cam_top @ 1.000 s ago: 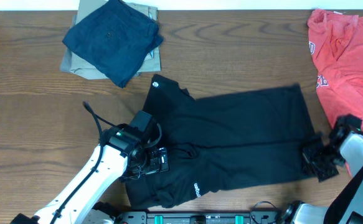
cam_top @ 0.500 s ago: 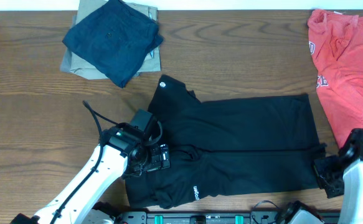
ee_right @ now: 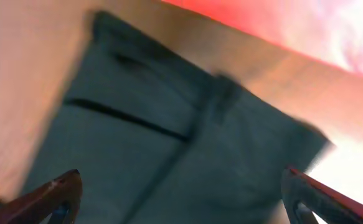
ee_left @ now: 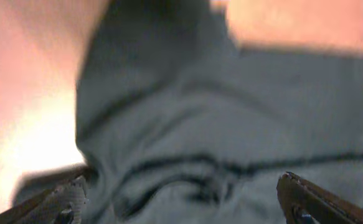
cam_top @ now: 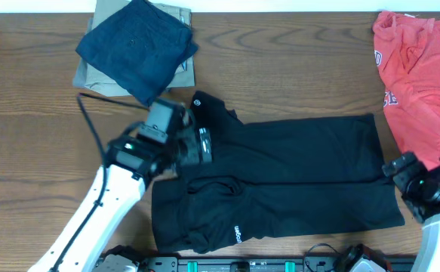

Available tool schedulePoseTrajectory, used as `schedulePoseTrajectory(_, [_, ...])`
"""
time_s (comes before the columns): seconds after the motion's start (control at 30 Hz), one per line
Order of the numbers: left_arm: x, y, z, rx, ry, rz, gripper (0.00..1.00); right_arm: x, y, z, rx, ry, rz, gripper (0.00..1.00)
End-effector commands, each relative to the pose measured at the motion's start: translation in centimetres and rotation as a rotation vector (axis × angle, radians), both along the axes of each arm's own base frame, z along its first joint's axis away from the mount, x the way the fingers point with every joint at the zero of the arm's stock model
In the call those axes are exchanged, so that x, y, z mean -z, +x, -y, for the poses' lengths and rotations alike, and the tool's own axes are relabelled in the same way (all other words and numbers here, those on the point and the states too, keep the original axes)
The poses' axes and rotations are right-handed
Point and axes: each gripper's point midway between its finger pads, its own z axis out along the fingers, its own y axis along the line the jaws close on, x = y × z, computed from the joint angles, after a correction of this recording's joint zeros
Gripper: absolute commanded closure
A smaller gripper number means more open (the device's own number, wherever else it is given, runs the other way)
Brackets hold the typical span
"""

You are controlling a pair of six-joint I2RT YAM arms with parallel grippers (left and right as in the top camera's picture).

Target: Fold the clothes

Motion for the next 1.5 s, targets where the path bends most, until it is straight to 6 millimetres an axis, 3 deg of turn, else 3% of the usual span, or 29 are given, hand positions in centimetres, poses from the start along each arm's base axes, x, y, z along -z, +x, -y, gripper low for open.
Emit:
schedulePoseTrajectory(0.0, [-1.3, 3.1, -1.4, -0.006, 0.042, 0.105, 0.02, -2.9, 3.3, -2.0, -0.202, 0.018, 0.17, 0.01])
schedulePoseTrajectory(0.17, [0.0, 7.2, -1.3, 0.027, 0.03, 0.172, 0.01, -4.8, 7.5, -3.0, -0.316, 0.01, 0.253, 0.01])
schedulePoseTrajectory(0.33, [4.5, 10.2, -1.3, 0.074, 0.077, 0.126, 0.01, -5.4, 11.7, -3.6, -0.405, -0.031, 0.191, 0.01])
schedulePoseTrajectory(0.5, [7.7, 12.6, -0.9, 0.11, 0.118, 0.075, 0.01, -4.0, 14.8, -2.3, -0.407, -0.112, 0.059, 0.01])
schedulePoseTrajectory(0.67, [9.7, 14.8, -1.2, 0.126, 0.142, 0.063, 0.01, -1.0, 17.1, -1.6, -0.42, -0.092, -0.01, 0.0])
schedulePoseTrajectory(0.9, [12.8, 15.1, -2.3, 0.107, 0.154, 0.006, 0.01, 2.6, 18.9, -0.9, -0.456, -0.103, -0.051, 0.01])
schedulePoseTrajectory(1.03, [14.1, 14.8, -2.3, 0.113, 0.16, -0.023, 0.15, 3.7, 19.8, -0.6, -0.469, -0.114, -0.048, 0.01])
schedulePoseTrajectory(1.13, [15.0, 14.4, -2.1, 0.122, 0.164, -0.048, 0.2, 4.5, 19.8, 0.4, -0.446, -0.15, -0.084, 0.01])
schedulePoseTrajectory(1.47, [17.6, 12.9, -0.2, 0.177, 0.177, -0.11, 0.22, 5.1, 20.0, 1.2, -0.439, -0.192, -0.104, 0.01])
